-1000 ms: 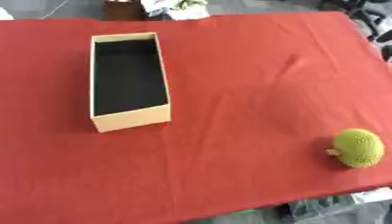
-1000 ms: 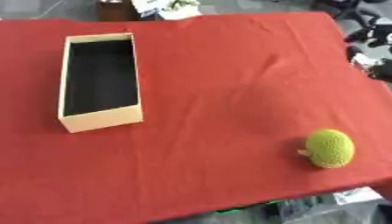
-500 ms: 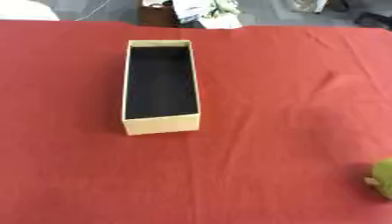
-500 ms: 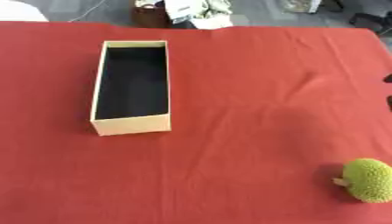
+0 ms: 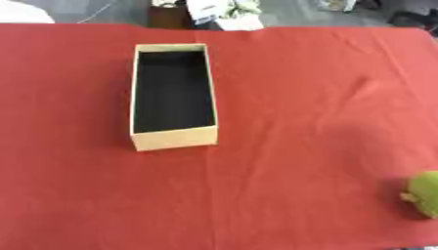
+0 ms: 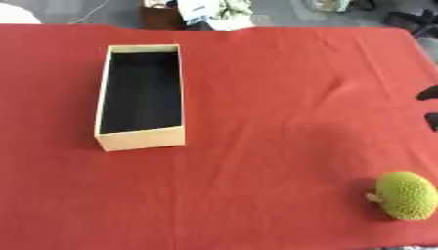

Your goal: Pick up objects on the table and place them in the box.

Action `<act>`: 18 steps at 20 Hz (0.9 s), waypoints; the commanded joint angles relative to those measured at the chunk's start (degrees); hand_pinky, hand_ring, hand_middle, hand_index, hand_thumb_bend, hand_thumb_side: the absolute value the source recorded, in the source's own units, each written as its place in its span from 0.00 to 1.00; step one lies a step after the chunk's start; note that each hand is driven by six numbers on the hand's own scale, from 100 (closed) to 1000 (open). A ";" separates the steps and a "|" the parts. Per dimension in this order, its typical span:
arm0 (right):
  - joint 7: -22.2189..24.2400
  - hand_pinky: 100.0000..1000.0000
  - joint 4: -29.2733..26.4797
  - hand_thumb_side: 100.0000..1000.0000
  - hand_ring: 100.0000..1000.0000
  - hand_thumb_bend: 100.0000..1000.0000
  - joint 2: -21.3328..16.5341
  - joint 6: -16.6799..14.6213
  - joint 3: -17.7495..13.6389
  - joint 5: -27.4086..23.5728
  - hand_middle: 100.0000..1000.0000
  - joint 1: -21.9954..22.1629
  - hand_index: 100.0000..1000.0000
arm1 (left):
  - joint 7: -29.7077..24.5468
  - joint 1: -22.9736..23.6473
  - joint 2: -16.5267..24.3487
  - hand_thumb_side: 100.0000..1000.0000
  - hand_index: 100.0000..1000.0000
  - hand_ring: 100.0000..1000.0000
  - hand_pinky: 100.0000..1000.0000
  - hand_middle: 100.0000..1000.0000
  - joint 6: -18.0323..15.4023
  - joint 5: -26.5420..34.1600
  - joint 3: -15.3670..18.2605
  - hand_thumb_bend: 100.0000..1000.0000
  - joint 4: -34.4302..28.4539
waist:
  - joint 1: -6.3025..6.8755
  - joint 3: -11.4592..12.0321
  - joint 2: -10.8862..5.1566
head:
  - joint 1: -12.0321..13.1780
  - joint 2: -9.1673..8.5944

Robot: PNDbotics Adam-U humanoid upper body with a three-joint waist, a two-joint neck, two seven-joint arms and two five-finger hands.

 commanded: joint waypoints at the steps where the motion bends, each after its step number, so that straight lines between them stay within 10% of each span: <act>1: 2.15 0.89 -1.26 0.61 0.96 0.00 -3.13 -0.01 -0.79 -1.08 0.89 -0.86 0.89 | -0.02 0.39 0.81 0.65 0.61 0.60 0.51 0.68 0.36 -0.41 0.69 0.04 -0.85 | 0.16 -0.43 -1.11 | -0.34 0.76; 18: 5.92 0.91 -11.25 0.59 0.96 0.00 -1.74 0.31 -0.79 2.21 0.90 1.27 0.90 | 0.36 1.10 0.72 0.65 0.61 0.60 0.51 0.69 -0.56 -0.43 0.66 0.03 -0.85 | 1.59 -2.64 -1.80 | 0.49 1.00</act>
